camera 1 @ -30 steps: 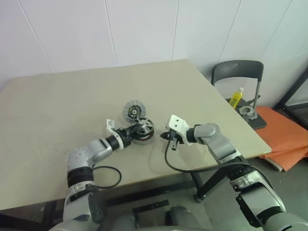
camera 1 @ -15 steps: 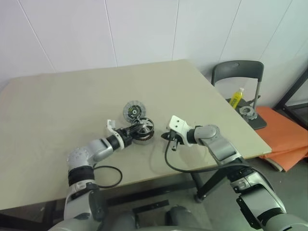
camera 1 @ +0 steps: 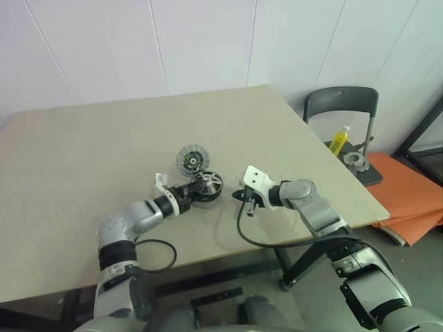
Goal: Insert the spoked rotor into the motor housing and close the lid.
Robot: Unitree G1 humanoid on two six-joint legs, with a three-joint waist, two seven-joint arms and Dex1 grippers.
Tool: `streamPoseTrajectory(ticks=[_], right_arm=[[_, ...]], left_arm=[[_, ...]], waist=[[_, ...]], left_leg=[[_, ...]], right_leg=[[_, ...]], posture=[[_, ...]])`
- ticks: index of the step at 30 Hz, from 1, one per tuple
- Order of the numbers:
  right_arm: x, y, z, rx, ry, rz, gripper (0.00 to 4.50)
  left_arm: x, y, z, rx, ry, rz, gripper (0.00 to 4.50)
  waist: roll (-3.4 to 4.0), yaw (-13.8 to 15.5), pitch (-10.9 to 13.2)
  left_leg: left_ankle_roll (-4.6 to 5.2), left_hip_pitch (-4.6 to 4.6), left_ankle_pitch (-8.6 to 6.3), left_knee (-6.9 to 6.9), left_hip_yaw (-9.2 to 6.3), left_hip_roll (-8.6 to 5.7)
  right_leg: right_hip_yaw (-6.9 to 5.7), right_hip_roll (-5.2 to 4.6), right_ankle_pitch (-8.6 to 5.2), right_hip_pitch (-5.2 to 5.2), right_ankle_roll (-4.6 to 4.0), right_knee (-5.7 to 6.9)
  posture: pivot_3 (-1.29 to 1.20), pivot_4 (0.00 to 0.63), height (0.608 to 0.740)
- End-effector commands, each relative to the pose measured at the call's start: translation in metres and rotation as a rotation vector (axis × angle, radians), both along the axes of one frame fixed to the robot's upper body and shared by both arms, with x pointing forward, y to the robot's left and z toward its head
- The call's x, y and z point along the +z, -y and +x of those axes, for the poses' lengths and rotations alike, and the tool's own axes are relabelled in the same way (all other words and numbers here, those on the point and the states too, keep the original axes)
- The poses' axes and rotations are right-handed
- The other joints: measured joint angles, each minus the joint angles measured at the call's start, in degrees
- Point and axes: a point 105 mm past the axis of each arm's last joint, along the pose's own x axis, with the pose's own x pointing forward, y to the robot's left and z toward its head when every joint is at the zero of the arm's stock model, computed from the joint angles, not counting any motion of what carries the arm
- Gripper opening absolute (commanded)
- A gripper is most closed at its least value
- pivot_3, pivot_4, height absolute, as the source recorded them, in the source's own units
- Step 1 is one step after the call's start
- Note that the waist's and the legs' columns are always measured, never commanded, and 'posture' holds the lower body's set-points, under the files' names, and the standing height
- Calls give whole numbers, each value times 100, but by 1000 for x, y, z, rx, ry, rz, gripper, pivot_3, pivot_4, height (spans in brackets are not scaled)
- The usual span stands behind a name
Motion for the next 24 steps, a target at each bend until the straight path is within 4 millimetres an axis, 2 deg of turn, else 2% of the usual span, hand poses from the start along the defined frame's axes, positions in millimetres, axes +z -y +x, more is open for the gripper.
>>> streamPoseTrajectory(ticks=[1,24], right_arm=[[18,-5,5,11,61,36,0],[18,-3,6,5,64,34,0]], left_arm=[[6,-8,2,22,26,2,1131],[2,-10,0,26,14,15,1131]], waist=[[0,-1,0],[0,-3,0]], left_leg=[[0,0,0,0,0,0],[0,1,0,-1,1,0]], right_leg=[[0,0,0,0,0,0],[0,0,-1,0,0,0]], posture=[[0,0,740],[0,0,740]])
